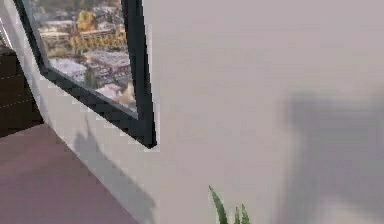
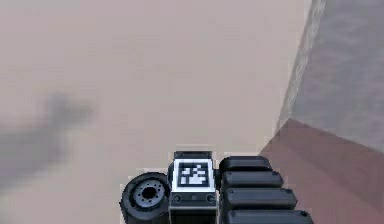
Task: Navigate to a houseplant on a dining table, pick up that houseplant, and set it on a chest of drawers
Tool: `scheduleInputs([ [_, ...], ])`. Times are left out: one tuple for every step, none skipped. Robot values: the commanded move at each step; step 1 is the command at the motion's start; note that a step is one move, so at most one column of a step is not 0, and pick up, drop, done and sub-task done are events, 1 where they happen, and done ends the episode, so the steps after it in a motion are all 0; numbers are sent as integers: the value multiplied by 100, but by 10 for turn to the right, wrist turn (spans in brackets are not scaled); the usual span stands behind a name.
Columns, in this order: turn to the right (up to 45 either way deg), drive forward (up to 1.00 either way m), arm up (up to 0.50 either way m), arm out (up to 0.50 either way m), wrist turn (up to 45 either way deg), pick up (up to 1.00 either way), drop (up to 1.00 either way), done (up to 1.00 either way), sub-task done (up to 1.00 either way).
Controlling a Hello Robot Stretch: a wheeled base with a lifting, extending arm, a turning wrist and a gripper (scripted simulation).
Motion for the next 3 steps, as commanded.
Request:
scheduleInputs([
  [-300,0,0,0,0,0,0,0,0],
  [0,65,0,0,0,0,0,0,0],
  [-180,0,0,0,0,0,0,0,0],
])
